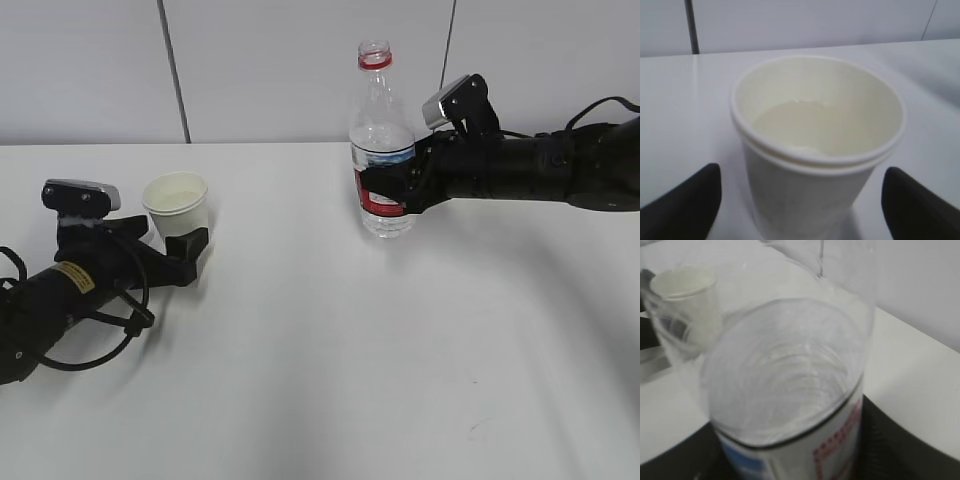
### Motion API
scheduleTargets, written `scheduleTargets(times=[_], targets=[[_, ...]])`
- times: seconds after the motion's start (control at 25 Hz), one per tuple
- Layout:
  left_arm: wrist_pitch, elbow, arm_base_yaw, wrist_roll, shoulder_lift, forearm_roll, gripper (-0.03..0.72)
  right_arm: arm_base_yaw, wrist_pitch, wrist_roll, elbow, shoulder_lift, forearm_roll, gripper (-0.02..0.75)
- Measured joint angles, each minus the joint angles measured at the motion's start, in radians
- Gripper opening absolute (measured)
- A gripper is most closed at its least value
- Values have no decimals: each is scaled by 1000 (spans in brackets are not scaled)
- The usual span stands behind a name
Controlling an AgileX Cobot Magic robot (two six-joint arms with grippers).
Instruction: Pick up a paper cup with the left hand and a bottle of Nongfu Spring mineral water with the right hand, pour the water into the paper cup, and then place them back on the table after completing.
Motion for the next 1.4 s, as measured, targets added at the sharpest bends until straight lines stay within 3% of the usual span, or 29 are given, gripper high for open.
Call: scheduleTargets(times=[0.64, 1.4], targets=[[0, 222, 0, 0, -140, 0, 589, 0, -9, -2, 0, 8, 41, 409], [0, 236, 0, 0, -147, 1, 584, 0, -118, -61, -9, 145, 176, 409]])
